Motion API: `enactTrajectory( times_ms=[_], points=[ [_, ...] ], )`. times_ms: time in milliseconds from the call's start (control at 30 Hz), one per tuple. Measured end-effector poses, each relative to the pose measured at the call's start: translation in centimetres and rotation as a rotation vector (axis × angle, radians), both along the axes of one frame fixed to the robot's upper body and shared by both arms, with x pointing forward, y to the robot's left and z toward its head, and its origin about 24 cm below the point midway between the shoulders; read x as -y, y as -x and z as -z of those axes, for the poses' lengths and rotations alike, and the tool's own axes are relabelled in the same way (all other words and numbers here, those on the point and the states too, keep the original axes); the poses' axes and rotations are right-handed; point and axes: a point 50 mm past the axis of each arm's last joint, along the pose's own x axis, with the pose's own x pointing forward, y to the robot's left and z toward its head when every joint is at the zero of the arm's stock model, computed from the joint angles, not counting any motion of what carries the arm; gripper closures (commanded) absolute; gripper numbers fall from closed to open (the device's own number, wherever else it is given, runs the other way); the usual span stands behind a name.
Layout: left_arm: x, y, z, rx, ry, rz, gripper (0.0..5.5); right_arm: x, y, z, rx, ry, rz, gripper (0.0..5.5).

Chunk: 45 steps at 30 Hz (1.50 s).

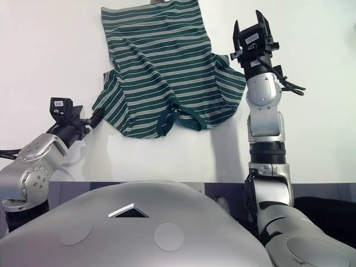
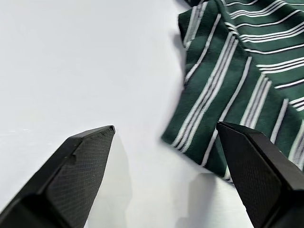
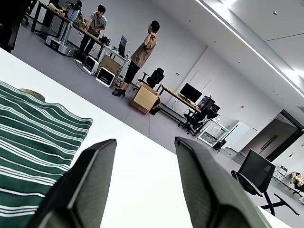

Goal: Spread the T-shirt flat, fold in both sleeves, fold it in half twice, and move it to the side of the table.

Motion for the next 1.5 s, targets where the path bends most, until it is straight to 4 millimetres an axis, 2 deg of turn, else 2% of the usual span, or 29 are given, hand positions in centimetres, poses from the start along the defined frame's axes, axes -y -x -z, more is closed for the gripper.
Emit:
enactTrajectory(
  times_ms=[133,400,633,800,967,1167,1233,1400,1500],
  points=[
    [-0.3,-0.2,0.6,0.022,-0.025,-0.006,2.73,-0.4,0.0,0.2,-0.001,-0.021,-0.001,3.23],
    [1.1,0.2,0.8,0.04,0.029,0.084,4.1,-0.5,0.0,0.3,-0.004,-0.011,0.002,3.23],
    [0.6,0.2,1.1,0.042,0.012,0.069,5.44,-0.6,0.0,0.4,-0.003,-0.018,0.004,3.23],
    [0.8,-0.3,1.1,0.064,0.033,0.058,5.48,-0.6,0.0,0.4,-0.005,-0.01,0.005,3.23],
    [-1.6,-1.5,1.2,0.086,-0.024,-0.024,5.48,-0.5,-0.1,0.5,-0.004,-0.008,0.01,3.23],
    [-2.0,-1.7,0.4,0.08,-0.058,0.005,5.48,-0.5,-0.1,0.4,0.003,-0.005,0.02,3.23],
    [-1.5,-1.7,-0.3,0.094,-0.051,0.057,5.48,-0.6,-0.1,0.4,0.004,-0.006,0.02,3.23],
    [1.5,-2.9,-3.9,0.221,0.03,0.256,5.48,-0.7,-0.1,0.5,0.011,-0.008,0.025,3.23],
    [3.1,-2.9,-4.8,0.221,0.066,0.391,5.48,-1.1,-0.1,0.6,0.013,-0.005,0.023,3.23]
  ],
)
